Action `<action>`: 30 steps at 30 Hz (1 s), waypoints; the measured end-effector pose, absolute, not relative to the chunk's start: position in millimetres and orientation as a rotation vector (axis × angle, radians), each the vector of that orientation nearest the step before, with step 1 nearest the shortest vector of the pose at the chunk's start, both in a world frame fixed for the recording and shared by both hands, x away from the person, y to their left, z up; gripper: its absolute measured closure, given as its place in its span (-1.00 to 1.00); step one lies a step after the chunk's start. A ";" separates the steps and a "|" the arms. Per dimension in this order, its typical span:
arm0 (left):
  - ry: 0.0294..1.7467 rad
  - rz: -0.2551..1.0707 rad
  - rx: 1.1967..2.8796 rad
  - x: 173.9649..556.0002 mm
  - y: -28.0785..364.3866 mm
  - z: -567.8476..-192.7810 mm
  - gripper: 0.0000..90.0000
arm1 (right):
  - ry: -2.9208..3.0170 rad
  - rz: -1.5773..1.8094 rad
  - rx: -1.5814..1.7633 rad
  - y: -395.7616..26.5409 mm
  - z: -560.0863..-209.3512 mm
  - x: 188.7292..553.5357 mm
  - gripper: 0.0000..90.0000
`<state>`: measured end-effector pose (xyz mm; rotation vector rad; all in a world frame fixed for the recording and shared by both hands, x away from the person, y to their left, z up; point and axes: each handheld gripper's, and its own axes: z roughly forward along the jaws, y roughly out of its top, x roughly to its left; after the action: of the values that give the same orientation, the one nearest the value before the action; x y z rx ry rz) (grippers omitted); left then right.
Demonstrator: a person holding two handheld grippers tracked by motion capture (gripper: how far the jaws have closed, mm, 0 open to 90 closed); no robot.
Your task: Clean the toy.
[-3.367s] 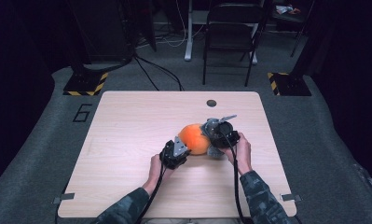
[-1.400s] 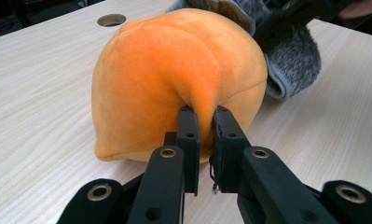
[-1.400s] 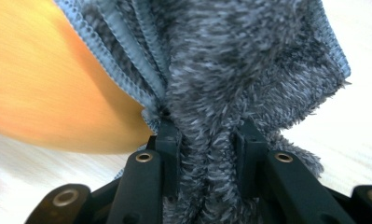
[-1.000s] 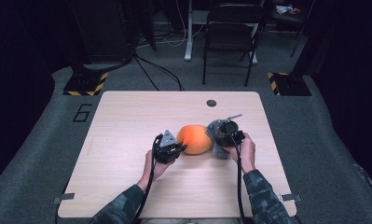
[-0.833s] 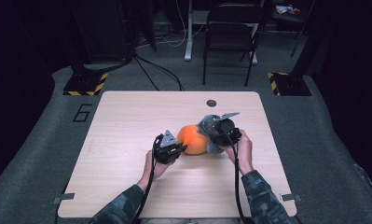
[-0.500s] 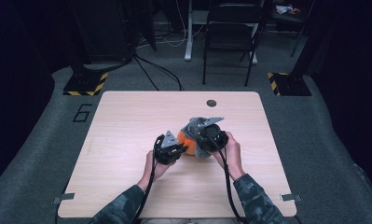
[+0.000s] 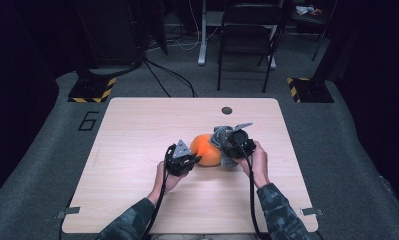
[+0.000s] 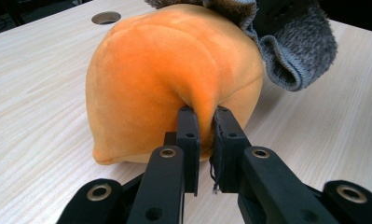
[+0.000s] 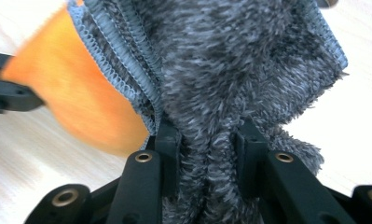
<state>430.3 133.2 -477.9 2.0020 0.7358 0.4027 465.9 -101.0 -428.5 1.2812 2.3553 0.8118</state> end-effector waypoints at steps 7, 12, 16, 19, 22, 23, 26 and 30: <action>0.745 0.400 1.994 430.7 133.9 -478.3 0.84 | 2.355 0.728 1.387 -116.2 -447.2 476.9 0.51; 0.746 0.393 1.999 431.4 135.3 -478.3 0.84 | 2.389 0.633 1.451 -121.0 -475.2 485.3 0.51; 0.750 0.399 1.988 431.8 135.7 -478.7 0.84 | 2.405 0.600 1.466 -120.8 -484.4 488.2 0.51; 0.752 0.400 1.983 432.5 137.0 -478.7 0.83 | 2.386 0.608 1.446 -124.6 -472.7 485.5 0.51; 0.750 0.402 1.982 433.1 137.6 -478.7 0.83 | 2.342 0.670 1.438 -128.6 -453.0 482.3 0.51; 0.749 0.402 1.982 433.2 137.5 -478.7 0.83 | 2.335 0.713 1.420 -128.6 -443.6 479.9 0.51; 0.749 0.404 1.980 433.3 137.3 -478.7 0.83 | 2.319 0.773 1.360 -122.6 -424.9 471.7 0.51; 0.753 0.406 1.978 433.1 137.4 -478.7 0.82 | 2.382 0.802 1.260 -100.8 -413.8 459.5 0.51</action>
<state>433.1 137.4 -478.7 1.9778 0.7527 0.4058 459.5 -100.8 -413.8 1.2601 2.3816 0.8022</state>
